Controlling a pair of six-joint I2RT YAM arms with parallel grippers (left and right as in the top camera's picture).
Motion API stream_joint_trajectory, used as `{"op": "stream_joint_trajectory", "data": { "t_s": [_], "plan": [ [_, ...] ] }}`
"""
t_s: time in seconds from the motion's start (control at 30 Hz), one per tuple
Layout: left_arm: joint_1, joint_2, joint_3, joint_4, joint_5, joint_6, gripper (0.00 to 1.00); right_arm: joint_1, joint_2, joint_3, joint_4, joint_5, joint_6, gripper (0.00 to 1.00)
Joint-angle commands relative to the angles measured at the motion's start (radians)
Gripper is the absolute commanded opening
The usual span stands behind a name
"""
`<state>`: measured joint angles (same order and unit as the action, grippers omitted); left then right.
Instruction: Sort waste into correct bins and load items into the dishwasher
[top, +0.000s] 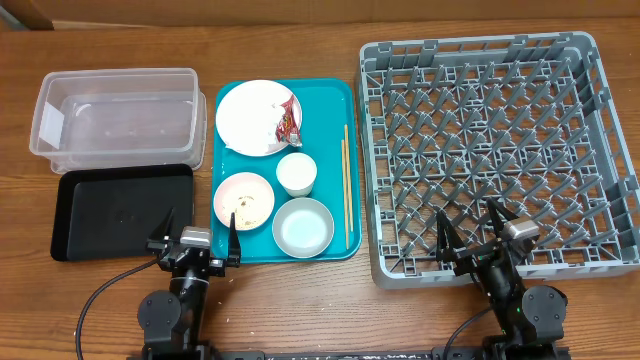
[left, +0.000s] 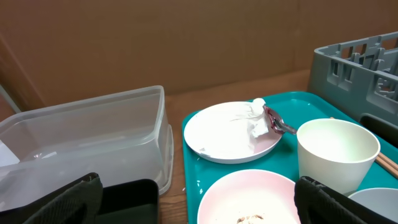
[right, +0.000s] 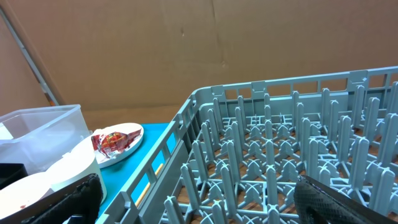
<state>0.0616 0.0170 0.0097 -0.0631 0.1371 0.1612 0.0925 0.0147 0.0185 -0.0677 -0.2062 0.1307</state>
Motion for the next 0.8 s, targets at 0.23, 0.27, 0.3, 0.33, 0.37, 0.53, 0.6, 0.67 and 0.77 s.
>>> {"op": "stream_joint_trajectory", "data": {
  "t_s": [0.23, 0.27, 0.3, 0.33, 0.37, 0.53, 0.6, 0.67, 0.77],
  "plan": [
    [0.007, -0.012, -0.005, -0.001, -0.006, 0.018, 1.0, 0.005, -0.012, -0.011, 0.007, -0.005, 0.005, 1.0],
    [0.007, -0.012, -0.005, -0.001, -0.006, 0.018, 1.0, 0.005, -0.012, -0.011, 0.007, -0.005, 0.005, 1.0],
    [0.007, -0.012, -0.005, -0.001, -0.006, 0.014, 1.0, 0.005, -0.012, -0.011, 0.007, -0.005, 0.005, 1.0],
    [0.007, -0.012, -0.005, -0.001, -0.006, 0.014, 1.0, 0.005, -0.012, -0.011, 0.007, -0.005, 0.005, 1.0],
    [0.007, -0.012, -0.005, -0.001, -0.006, 0.014, 1.0, 0.005, -0.012, -0.011, 0.007, -0.005, 0.004, 1.0],
    [0.007, -0.012, -0.005, 0.005, 0.023, 0.015, 1.0, 0.005, -0.012, -0.011, 0.007, -0.005, 0.004, 1.0],
    [0.007, -0.012, -0.005, 0.006, 0.042, 0.015, 1.0, 0.005, -0.012, -0.011, 0.007, -0.005, 0.005, 1.0],
    [0.007, -0.012, -0.005, 0.008, 0.048, 0.015, 1.0, 0.005, -0.012, -0.011, 0.009, -0.005, 0.005, 1.0],
    [0.007, -0.012, -0.005, 0.008, 0.053, 0.015, 1.0, 0.005, -0.012, -0.011, 0.013, -0.005, 0.004, 1.0]
  ]
}}
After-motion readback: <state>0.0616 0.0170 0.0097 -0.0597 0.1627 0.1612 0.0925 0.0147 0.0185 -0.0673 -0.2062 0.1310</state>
